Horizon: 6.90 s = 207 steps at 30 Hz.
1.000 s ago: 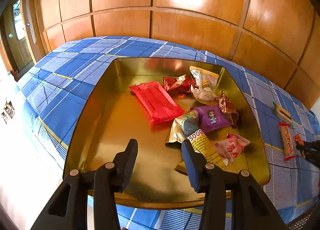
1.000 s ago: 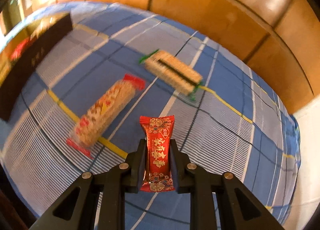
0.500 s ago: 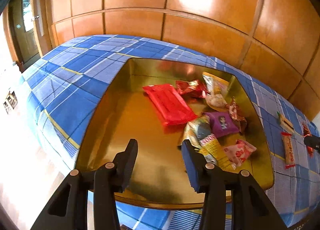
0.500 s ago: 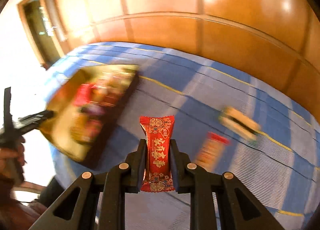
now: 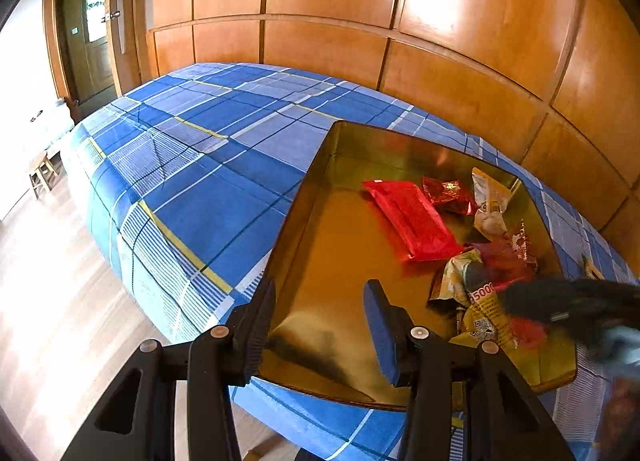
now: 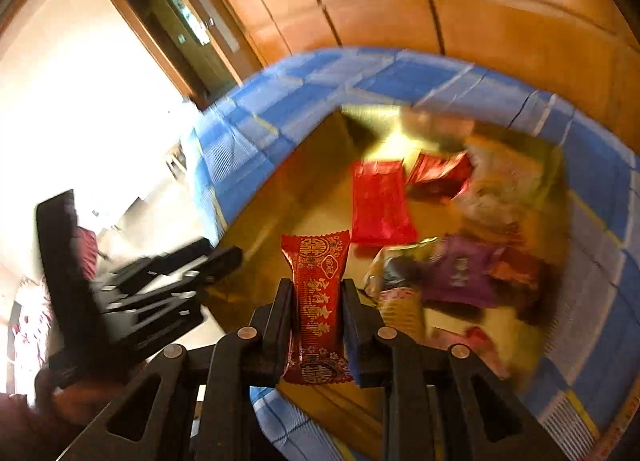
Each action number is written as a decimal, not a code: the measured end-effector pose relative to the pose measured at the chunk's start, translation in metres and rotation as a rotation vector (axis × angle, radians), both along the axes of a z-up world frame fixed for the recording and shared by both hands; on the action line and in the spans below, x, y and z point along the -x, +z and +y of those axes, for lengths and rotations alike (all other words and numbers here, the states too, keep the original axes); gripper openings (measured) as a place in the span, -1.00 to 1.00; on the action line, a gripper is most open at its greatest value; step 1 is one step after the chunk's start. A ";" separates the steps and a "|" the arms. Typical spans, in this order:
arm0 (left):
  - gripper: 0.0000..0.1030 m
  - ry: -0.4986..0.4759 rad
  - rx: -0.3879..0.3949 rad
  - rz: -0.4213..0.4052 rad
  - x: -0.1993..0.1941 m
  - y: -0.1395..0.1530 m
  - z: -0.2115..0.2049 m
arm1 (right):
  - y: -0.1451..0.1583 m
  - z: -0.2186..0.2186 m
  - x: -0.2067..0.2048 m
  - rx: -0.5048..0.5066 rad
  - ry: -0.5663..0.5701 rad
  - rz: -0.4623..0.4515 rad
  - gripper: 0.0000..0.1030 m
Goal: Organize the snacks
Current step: 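Carry the red-gold candy into the gold tray and open the right gripper, then move the right gripper to the cracker pack while the left gripper approaches the chipmunk rice bar, then grasp the chipmunk rice bar with left gripper while right grasps the cracker pack, then carry the rice bar into the gold tray and release it with left gripper while right holds crackers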
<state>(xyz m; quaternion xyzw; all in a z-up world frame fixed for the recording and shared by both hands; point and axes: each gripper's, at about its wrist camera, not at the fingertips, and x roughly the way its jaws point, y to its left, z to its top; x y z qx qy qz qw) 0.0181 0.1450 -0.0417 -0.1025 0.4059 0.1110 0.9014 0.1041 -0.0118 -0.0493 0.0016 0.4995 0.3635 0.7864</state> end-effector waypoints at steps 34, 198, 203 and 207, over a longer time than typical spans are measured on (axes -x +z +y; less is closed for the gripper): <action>-0.10 -0.103 -0.021 0.015 0.001 -0.002 -0.037 | -0.003 -0.027 0.031 0.149 -0.098 -0.181 -0.39; -0.46 -0.866 -0.014 0.128 -0.024 -0.055 -0.325 | -0.059 -0.311 0.021 0.444 -0.249 -0.102 -0.07; -0.46 -0.860 0.044 0.115 -0.020 -0.043 -0.315 | -0.057 -0.306 0.024 0.464 -0.235 -0.132 -0.08; -0.45 -0.822 0.084 0.054 -0.018 -0.012 -0.295 | -0.057 -0.304 0.025 0.469 -0.227 -0.147 -0.08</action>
